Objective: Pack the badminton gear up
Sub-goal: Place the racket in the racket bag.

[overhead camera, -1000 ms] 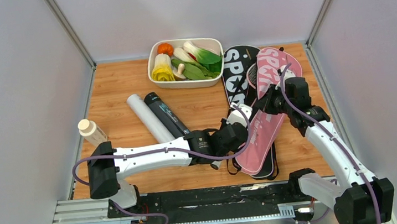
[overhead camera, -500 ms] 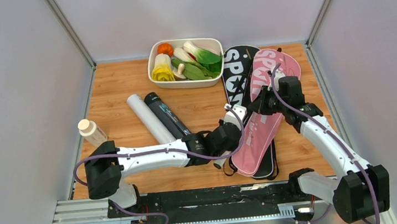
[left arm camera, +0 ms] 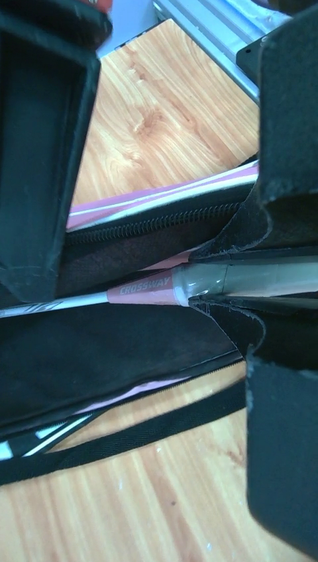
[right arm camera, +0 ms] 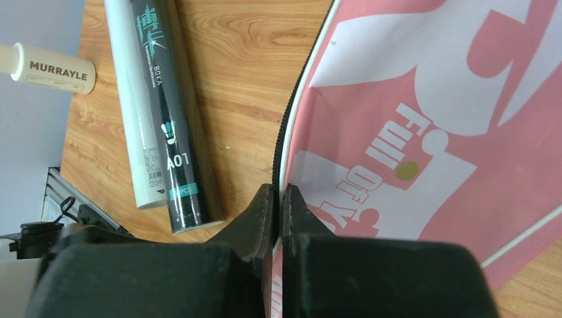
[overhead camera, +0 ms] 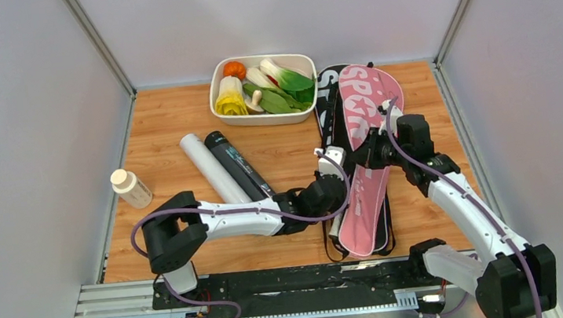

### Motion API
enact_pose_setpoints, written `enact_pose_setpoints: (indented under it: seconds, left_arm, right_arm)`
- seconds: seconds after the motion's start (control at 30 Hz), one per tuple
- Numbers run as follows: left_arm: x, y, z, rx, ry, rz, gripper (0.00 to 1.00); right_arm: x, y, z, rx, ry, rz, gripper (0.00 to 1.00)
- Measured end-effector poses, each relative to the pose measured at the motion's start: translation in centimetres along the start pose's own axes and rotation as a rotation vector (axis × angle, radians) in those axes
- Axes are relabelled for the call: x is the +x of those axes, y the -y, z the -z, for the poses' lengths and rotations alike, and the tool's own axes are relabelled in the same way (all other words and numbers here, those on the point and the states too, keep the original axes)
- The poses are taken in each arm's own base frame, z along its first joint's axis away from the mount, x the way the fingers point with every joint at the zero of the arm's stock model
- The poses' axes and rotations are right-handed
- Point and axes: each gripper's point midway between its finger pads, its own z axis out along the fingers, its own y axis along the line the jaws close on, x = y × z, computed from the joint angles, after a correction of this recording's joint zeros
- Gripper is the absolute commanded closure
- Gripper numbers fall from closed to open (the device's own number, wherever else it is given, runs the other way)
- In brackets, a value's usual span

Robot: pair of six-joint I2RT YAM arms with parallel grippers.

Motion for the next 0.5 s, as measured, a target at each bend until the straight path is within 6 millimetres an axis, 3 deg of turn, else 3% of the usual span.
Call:
enact_pose_setpoints:
  seconds: [0.13,0.4,0.5]
  left_arm:
    - [1.8,-0.3,-1.1,-0.028,-0.019,0.039,0.96]
    - [1.6,0.3,-1.7,-0.022,0.007,0.167,0.90]
    - [1.6,0.8,-1.7,-0.014,0.002,0.237,0.95]
  right_arm:
    - [0.1,-0.1,0.0,-0.005,-0.002,-0.007,1.00]
    - [0.0,-1.1,0.2,-0.036,0.003,-0.040,1.00]
    - [-0.1,-1.1,0.3,-0.035,0.007,-0.056,1.00]
